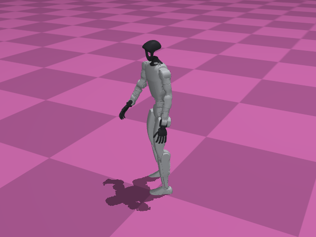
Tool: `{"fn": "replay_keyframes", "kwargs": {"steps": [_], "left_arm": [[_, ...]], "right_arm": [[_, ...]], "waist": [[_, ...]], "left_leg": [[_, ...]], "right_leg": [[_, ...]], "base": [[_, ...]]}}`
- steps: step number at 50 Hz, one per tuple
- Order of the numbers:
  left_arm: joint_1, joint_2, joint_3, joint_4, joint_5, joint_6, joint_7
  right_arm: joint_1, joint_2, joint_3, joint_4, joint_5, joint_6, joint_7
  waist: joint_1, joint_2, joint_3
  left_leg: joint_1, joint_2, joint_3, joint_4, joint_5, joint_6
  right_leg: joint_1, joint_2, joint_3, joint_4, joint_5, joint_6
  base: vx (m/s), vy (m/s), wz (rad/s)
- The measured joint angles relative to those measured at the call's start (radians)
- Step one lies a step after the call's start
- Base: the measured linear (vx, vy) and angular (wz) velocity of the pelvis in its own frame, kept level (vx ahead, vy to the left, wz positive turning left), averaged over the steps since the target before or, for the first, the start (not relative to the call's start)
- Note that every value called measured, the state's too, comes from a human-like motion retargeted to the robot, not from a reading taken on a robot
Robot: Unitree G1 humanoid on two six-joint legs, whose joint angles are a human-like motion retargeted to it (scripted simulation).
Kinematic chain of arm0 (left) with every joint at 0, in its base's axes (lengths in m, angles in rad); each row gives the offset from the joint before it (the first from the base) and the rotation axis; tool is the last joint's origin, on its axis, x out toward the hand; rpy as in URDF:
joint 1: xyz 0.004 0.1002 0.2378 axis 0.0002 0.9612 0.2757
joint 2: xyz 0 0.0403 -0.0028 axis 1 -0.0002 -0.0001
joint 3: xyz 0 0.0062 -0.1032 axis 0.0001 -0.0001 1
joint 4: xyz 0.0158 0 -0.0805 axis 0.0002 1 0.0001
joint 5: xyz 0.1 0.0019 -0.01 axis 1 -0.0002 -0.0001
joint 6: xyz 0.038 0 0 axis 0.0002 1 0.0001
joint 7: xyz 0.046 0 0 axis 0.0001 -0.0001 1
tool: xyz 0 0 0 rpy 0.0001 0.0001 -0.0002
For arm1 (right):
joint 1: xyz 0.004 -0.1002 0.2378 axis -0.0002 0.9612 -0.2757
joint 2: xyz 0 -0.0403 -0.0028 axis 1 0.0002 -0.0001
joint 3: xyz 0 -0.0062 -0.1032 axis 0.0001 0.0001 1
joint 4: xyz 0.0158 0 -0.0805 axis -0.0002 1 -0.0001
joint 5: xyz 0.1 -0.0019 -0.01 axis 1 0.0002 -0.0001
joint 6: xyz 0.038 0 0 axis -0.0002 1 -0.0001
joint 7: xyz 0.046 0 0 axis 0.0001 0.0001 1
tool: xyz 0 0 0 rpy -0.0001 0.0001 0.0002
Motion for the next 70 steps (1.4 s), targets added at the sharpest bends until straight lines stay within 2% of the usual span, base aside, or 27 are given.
{"fn": "replay_keyframes", "kwargs": {"steps": [3, 8, 12, 15, 18, 21, 24, 27, 30, 33, 37, 40, 45, 47, 53, 57, 63, 65, 68, 70], "left_arm": [[0.004, -0.005, 0.003, 0.005, 0.017, 0.012, -0.012], [0.027, -0.011, 0.029, 0.02, 0.04, 0.025, -0.033], [0.052, -0.013, 0.041, 0.034, 0.043, 0.035, -0.045], [0.039, -0.012, 0.051, 0.057, 0.038, 0.044, -0.056], [0.025, -0.011, 0.043, 0.069, 0.036, 0.052, -0.066], [0.018, -0.006, 0.025, 0.062, 0.028, 0.052, -0.063], [0.013, 0.002, 0.006, 0.047, 0.022, 0.046, -0.053], [0.013, 0.011, -0.009, 0.028, 0.014, 0.035, -0.035], [0.023, 0.015, -0.024, 0.001, 0.001, 0.025, -0.02], [0.029, 0.017, -0.044, -0.031, -0.02, 0.014, -0.01], [0.031, 0.023, -0.075, -0.072, -0.041, -0.007, 0.006], [0.065, 0.021, -0.089, -0.123, -0.029, -0.026, 0.029], [0.055, -0.012, -0.057, -0.178, 0.013, -0.047, 0.05], [0.021, -0.025, -0.041, -0.179, 0.017, -0.041, 0.044], [0.013, -0.04, -0.056, -0.164, 0.022, -0.007, 0.035], [0.015, -0.035, -0.052, -0.076, 0.018, 0.018, 0.025], [0.021, -0.017, -0.018, 0.073, -0.007, 0.04, 0.009], [0.024, -0.012, -0.012, 0.107, -0.013, 0.043, 0.0], [0.026, -0.007, -0.015, 0.129, -0.016, 0.039, -0.017], [0.032, -0.004, -0.025, 0.121, -0.016, 0.034, -0.025]], "right_arm": [[-0.018, -0.004, -0.001, 0.016, -0.01, 0.013, 0.009], [-0.02, 0.001, -0.004, 0.037, -0.02, 0.017, 0.04], [0.002, 0.008, -0.008, 0.034, -0.03, 0.016, 0.063], [0.0, 0.01, -0.012, 0.031, -0.04, 0.016, 0.082], [0.001, 0.013, -0.015, 0.029, -0.033, 0.011, 0.085], [0.008, 0.014, -0.017, 0.024, -0.016, 0.008, 0.08], [0.018, 0.016, -0.012, 0.022, -0.005, 0.001, 0.067], [0.031, 0.019, -0.004, 0.022, -0.007, -0.006, 0.049], [0.047, 0.017, 0.002, 0.018, -0.013, -0.009, 0.036], [0.057, 0.012, 0.003, 0.013, -0.014, -0.006, 0.031], [0.066, 0.012, 0.004, 0.011, -0.013, 0.003, 0.023], [0.101, 0.017, 0.008, 0.006, -0.012, 0.002, 0.005], [0.088, 0.009, 0.025, 0.041, -0.009, -0.01, 0.004], [0.053, 0.0, 0.034, 0.061, -0.013, -0.003, 0.015], [0.016, -0.017, 0.037, 0.07, -0.033, 0.027, 0.012], [0.017, -0.008, 0.006, 0.056, -0.019, 0.03, 0.001], [0.034, 0.017, -0.023, 0.023, 0.003, 0.015, -0.01], [0.039, 0.022, -0.028, 0.015, 0.002, 0.011, -0.009], [0.038, 0.025, -0.041, 0.01, 0.006, 0.005, -0.008], [0.038, 0.027, -0.053, 0.011, 0.016, 0.003, -0.012]], "waist": [[0.008, -0.01, 0.0], [0.011, -0.015, -0.02], [-0.008, -0.003, -0.048], [-0.034, 0.015, -0.046], [-0.057, 0.032, -0.037], [-0.077, 0.066, -0.009], [-0.092, 0.093, 0.017], [-0.108, 0.102, 0.03], [-0.127, 0.111, 0.031], [-0.151, 0.11, 0.03], [-0.169, 0.078, 0.02], [-0.146, 0.056, -0.001], [-0.067, 0.061, -0.009], [-0.046, 0.06, 0.0], [-0.038, 0.034, -0.002], [-0.04, 0.017, -0.024], [-0.052, 0.013, -0.067], [-0.058, 0.018, -0.075], [-0.068, 0.031, -0.067], [-0.073, 0.044, -0.054]], "left_leg": [[-0.009, -0.009, 0.084, 0.052, -0.035, 0.01], [0.001, -0.019, 0.151, 0.107, -0.097, -0.008], [0.03, 0.026, 0.326, 0.094, -0.08, -0.036], [0.054, 0.049, 0.363, 0.051, -0.056, -0.062], [0.067, 0.048, 0.28, -0.005, -0.034, -0.074], [0.092, 0.07, 0.185, -0.03, -0.018, -0.079], [0.111, 0.089, 0.103, -0.027, -0.011, -0.078], [0.116, 0.088, 0.022, -0.01, -0.008, -0.073], [0.117, 0.084, -0.06, 0.004, -0.006, -0.067], [0.115, 0.069, -0.148, 0.006, 0.0, -0.057], [0.107, 0.024, -0.261, -0.013, 0.018, -0.046], [0.1, -0.002, -0.334, -0.047, 0.046, -0.048], [0.062, 0.001, -0.393, -0.094, 0.091, -0.055], [0.033, 0.005, -0.31, -0.088, 0.085, -0.046], [-0.028, 0.008, 0.146, 0.046, 0.0, 0.009], [-0.016, 0.001, 0.256, 0.108, -0.057, 0.011], [0.044, 0.039, 0.409, 0.082, -0.075, -0.042], [0.06, 0.05, 0.429, 0.047, -0.059, -0.055], [0.078, 0.049, 0.361, -0.021, -0.03, -0.064], [0.089, 0.052, 0.299, -0.05, -0.015, -0.065]], "right_leg": [[-0.001, -0.02, -0.063, -0.007, 0.002, 0.005], [0.009, -0.037, -0.171, -0.028, -0.002, 0.009], [0.016, -0.03, -0.277, -0.028, -0.015, 0.004], [0.034, -0.016, -0.362, -0.021, -0.027, -0.004], [0.04, -0.018, -0.44, 0.031, -0.036, -0.041], [0.03, -0.022, -0.465, 0.161, -0.043, -0.134], [-0.039, -0.027, -0.37, 0.363, -0.068, -0.212], [-0.114, -0.016, -0.222, 0.502, -0.111, -0.213], [-0.133, 0.01, -0.095, 0.495, -0.136, -0.19], [-0.11, 0.051, 0.075, 0.373, -0.128, -0.152], [-0.057, 0.078, 0.335, 0.164, -0.051, -0.075], [-0.026, 0.056, 0.387, 0.057, 0.007, -0.046], [-0.018, 0.028, 0.257, 0.005, 0.022, -0.05], [-0.027, 0.018, 0.204, 0.004, 0.026, -0.038], [-0.038, -0.036, 0.022, 0.003, 0.032, -0.006], [-0.035, -0.055, -0.093, 0.003, 0.024, -0.001], [-0.02, -0.044, -0.265, 0.0, 0.006, -0.005], [-0.013, -0.038, -0.322, 0.003, 0.001, -0.008], [0.006, -0.034, -0.4, 0.022, -0.006, -0.025], [0.013, -0.034, -0.427, 0.061, -0.01, -0.056]], "base": [[-0.04, -0.06, 1.14], [-0.01, 0.0, 1.13], [0.01, 0.06, 1.35], [0.02, 0.08, 1.45], [0.03, 0.11, 1.43], [0.04, 0.09, 1.42], [0.06, 0.05, 1.38], [0.07, 0.0, 1.38], [0.09, -0.05, 1.42], [0.09, -0.11, 1.54], [0.05, -0.18, 1.51], [0.0, -0.23, 1.18], [-0.09, -0.23, 1.03], [-0.12, -0.21, 1.32], [-0.1, -0.15, 1.67], [-0.05, -0.06, 1.55], [-0.02, 0.03, 1.46], [-0.02, 0.09, 1.44], [-0.02, 0.12, 1.4], [-0.01, 0.13, 1.37]]}}
